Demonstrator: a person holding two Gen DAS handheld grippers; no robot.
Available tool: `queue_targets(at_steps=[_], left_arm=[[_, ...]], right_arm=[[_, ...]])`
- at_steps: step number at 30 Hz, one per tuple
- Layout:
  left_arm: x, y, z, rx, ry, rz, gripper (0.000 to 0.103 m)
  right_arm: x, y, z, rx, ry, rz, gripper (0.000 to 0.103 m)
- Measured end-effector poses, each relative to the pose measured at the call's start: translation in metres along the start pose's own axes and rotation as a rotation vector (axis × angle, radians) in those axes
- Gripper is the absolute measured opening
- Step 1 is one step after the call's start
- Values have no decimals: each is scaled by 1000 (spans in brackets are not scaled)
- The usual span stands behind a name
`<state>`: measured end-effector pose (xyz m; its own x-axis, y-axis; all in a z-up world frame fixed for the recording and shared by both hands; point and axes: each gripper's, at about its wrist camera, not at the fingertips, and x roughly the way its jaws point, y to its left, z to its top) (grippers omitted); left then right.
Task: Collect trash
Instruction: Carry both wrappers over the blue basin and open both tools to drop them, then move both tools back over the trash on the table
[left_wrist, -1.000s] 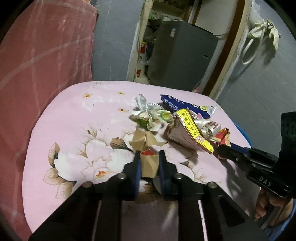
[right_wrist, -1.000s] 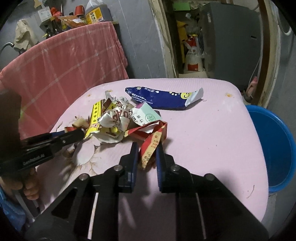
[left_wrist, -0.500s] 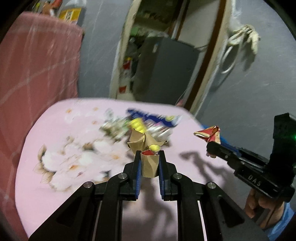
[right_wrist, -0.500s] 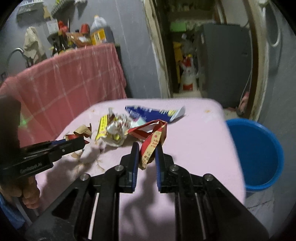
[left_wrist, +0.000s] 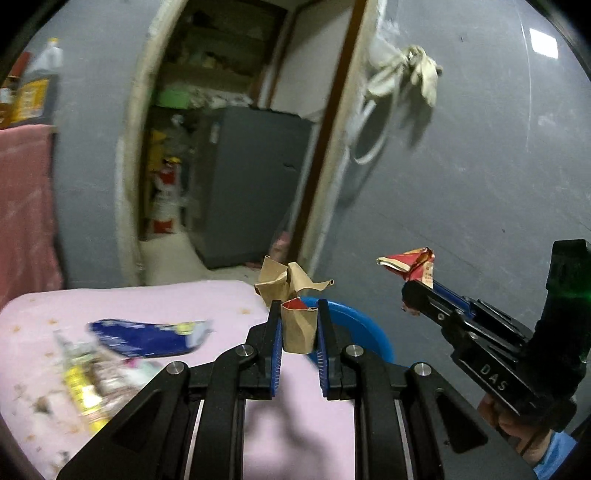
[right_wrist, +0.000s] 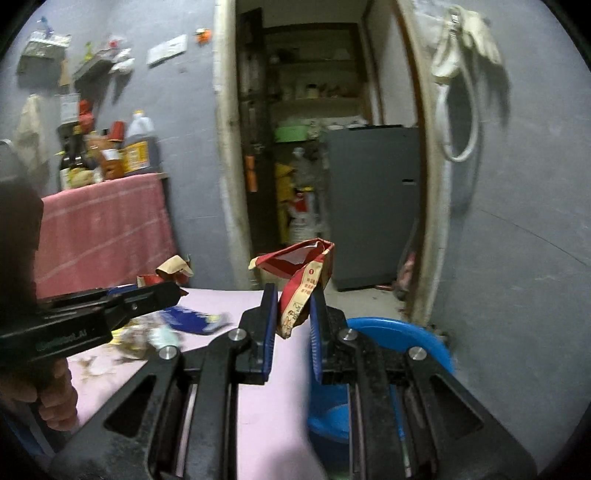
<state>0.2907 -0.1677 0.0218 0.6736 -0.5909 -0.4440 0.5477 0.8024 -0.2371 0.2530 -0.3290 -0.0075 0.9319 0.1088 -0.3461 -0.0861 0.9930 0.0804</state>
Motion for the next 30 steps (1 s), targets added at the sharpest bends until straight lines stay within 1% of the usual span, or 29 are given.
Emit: queue_targets(at_steps=[1, 3, 9, 12, 15, 16, 17, 18, 19, 21, 24, 26, 30], left_arm=[[16, -5, 4, 3, 32, -21, 13], [42, -10, 8, 1, 88, -40, 13], [109, -14, 13, -10, 216, -84, 13], [139, -13, 9, -27, 279, -82, 13], [165, -4, 6, -65, 329, -77, 14], [166, -4, 1, -74, 341, -77, 15], [176, 1, -1, -97, 370, -73, 16], [175, 3, -6, -111, 380, -72, 20], [178, 5, -8, -130, 395, -68, 27], [184, 14, -12, -161, 411, -64, 35], [178, 19, -11, -177, 412, -59, 36], [175, 21, -9, -184, 402, -52, 40], [153, 17, -3, -172, 344, -36, 48]], right_arm=[[4, -7, -1, 7, 9, -12, 17], [13, -22, -4, 28, 35, -29, 17], [43, -66, -21, 110, 123, -61, 17], [60, -83, -33, 156, 177, -65, 17], [74, -94, -42, 187, 215, -64, 17], [78, -96, -45, 194, 228, -65, 17], [82, -98, -48, 203, 241, -63, 18], [87, -101, -51, 211, 256, -59, 19], [91, -101, -53, 216, 266, -62, 20], [97, -106, -56, 226, 281, -59, 20], [100, -109, -59, 232, 294, -60, 21], [99, -110, -59, 237, 294, -65, 27], [88, -110, -53, 250, 260, -70, 31]])
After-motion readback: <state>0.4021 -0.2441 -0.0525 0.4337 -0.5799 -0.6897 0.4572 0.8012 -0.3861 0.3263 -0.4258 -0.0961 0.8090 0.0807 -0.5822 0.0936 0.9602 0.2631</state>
